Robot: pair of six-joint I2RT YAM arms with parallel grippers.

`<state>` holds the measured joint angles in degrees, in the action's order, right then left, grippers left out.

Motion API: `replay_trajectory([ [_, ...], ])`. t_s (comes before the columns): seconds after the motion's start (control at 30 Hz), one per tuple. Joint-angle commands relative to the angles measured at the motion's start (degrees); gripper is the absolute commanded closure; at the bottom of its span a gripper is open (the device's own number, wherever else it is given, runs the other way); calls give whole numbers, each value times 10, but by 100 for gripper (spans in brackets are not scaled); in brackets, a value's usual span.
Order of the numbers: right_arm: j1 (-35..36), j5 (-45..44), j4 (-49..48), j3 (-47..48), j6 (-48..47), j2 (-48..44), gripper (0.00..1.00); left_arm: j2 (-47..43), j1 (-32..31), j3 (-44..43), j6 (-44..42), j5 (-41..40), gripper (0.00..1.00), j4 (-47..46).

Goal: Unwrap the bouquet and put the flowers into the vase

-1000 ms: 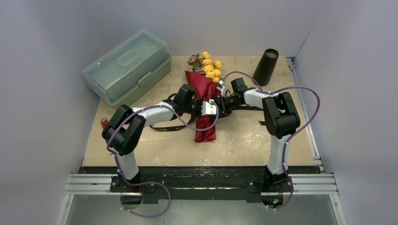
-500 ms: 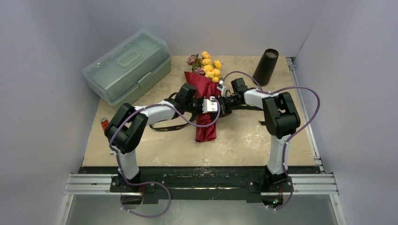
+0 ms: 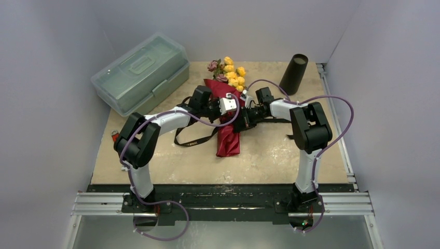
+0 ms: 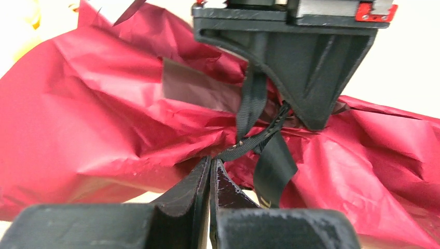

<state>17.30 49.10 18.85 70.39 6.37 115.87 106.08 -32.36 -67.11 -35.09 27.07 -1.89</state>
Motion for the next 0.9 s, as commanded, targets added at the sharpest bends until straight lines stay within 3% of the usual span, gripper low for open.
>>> replay_trajectory([
  [0.0, 1, -15, 6, -11, -17, -27, 100, -4, 17, -18, 44, -18, 100, -38],
  [0.37, 1, -12, 8, -9, -18, -33, 100, -52, 8, 32, -42, 12, 100, -46],
  [0.63, 3, -12, 9, -8, -17, -32, 100, -49, -7, 27, -97, 20, 75, -24],
  [0.87, 3, -14, 9, -7, -18, -34, 100, -35, -15, 21, -109, 21, 67, -20],
])
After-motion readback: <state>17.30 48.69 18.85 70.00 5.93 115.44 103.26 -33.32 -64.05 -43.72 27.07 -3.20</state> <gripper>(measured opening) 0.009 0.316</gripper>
